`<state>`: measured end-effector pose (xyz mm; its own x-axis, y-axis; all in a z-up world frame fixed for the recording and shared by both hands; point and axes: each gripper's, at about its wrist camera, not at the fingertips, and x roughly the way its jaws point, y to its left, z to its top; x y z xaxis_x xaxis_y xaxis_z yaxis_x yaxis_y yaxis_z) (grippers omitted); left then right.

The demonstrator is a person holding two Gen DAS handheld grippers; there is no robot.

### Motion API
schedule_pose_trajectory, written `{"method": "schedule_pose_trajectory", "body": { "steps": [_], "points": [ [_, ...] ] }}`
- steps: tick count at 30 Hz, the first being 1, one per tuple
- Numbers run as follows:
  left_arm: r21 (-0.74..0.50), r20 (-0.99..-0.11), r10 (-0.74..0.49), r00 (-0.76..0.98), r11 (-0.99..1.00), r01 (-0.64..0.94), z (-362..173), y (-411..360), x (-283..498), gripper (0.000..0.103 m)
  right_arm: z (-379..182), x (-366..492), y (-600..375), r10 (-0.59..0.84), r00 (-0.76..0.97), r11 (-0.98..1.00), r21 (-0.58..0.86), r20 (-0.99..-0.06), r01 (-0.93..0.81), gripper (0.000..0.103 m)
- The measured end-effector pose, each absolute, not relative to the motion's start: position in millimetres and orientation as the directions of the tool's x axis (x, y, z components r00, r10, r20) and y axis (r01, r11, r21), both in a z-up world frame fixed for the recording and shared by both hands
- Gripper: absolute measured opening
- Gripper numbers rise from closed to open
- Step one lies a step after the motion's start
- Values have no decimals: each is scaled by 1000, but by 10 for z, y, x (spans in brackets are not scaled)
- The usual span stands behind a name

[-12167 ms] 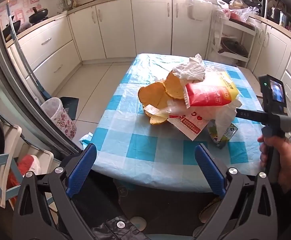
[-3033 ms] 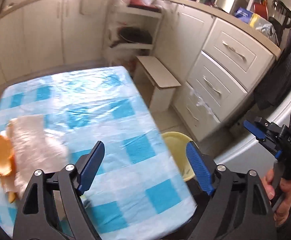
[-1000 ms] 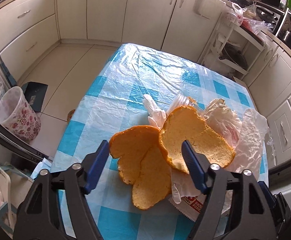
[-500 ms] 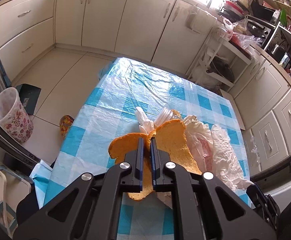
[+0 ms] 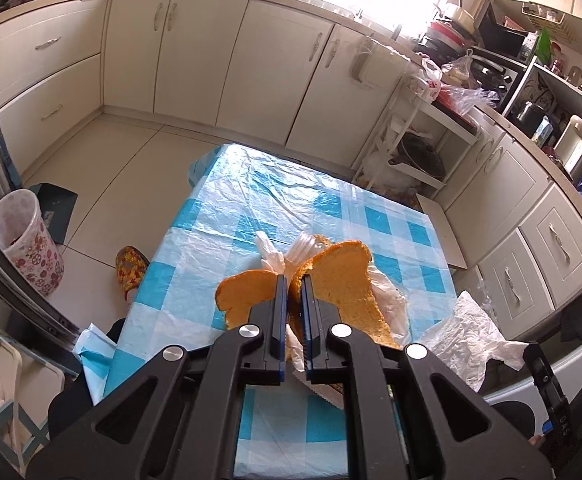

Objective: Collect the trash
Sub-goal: 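Carry both items to the yellow bin and open the right tool, then open the left tool to drop the orange peel into the bin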

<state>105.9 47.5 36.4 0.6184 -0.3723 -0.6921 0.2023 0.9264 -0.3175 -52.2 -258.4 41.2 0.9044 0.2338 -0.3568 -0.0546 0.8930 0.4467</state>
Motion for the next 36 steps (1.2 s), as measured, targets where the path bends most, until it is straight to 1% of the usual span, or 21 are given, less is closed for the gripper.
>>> {"method": "schedule_pose_trajectory", "body": {
  "steps": [8,11,14,18,22,28,34,35,36],
  "points": [
    [-305,-680,-451,578,891,337,530,-190,887,6,645,-833,-3356,115,946,856,513,-302,60,4],
    [-296,-678,-480,557,872,391,578,-522,824,6,696,-960,-3678,57,952,847,519,-300,113,4],
    [-287,-679,-504,534,852,438,607,-873,773,6,699,-1071,-3966,3,948,842,512,-317,169,4],
    [-268,-693,-526,492,823,501,569,-1407,711,6,574,-1111,-4339,-35,924,830,504,-381,239,4],
    [-249,-714,-540,446,790,560,463,-1977,694,6,269,-1052,-4687,-32,888,801,519,-460,297,4],
    [-216,-766,-534,357,737,640,100,-2897,724,6,-364,-778,-5080,68,798,759,549,-599,349,4],
    [-178,-823,-486,293,711,681,-356,-3595,764,6,-884,-526,-5351,138,719,728,562,-681,392,4],
    [-171,-831,-477,286,708,685,-429,-3672,776,6,-976,-489,-5385,149,700,723,560,-698,404,5],
    [-160,-842,-462,278,706,690,-517,-3787,791,6,-1061,-468,-5413,150,681,718,552,-717,424,13]
  ]
}}
